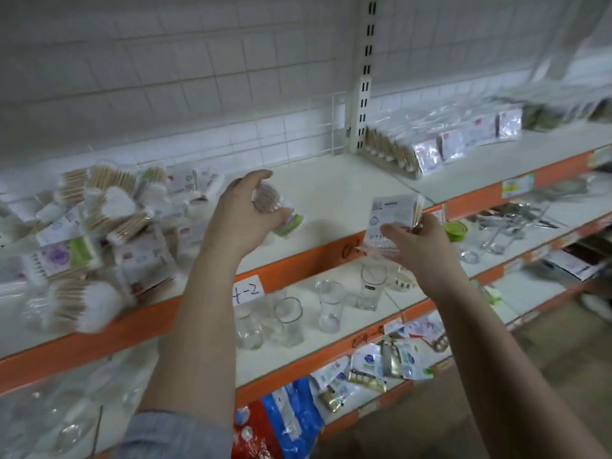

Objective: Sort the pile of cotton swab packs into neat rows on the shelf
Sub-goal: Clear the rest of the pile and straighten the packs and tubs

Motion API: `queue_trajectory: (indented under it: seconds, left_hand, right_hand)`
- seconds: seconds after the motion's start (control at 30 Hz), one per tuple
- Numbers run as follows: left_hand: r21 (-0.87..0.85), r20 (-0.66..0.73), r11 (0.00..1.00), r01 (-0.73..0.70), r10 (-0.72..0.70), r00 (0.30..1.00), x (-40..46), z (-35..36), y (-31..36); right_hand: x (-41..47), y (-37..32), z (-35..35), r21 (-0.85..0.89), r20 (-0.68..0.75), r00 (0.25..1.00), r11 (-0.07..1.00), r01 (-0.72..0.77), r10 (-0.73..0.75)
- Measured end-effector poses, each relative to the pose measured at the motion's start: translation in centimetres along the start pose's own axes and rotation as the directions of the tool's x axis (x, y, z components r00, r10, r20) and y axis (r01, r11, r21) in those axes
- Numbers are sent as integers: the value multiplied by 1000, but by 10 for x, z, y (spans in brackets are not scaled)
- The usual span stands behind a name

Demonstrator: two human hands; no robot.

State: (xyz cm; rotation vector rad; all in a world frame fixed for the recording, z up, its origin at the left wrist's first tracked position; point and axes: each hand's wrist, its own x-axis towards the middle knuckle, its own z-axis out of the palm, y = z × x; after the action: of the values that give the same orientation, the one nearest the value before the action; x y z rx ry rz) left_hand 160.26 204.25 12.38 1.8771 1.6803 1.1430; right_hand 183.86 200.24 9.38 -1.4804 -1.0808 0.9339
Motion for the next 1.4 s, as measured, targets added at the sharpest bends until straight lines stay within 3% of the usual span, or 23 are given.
queue_trajectory:
  seconds: [0.53, 0.97, 1.17, 1.4]
  left_hand:
    - [-82, 13, 997, 9, -8, 1000, -2, 201, 149]
    - [-94, 84, 994, -53, 61, 995, 56, 324, 223]
    - [-157, 52, 982, -109, 118, 992, 127, 394, 255]
    - [-225, 74, 965, -132, 152, 986, 205, 466, 307]
  right_hand:
    - [65, 58, -235, -8, -103, 993, 998, -59, 58]
    - [139, 87, -355, 40, -294, 952, 997, -69, 78]
    - [224, 91, -399, 27, -386, 922, 1000, 8, 3]
    - [325, 73, -457, -118, -427, 895, 989, 88, -130]
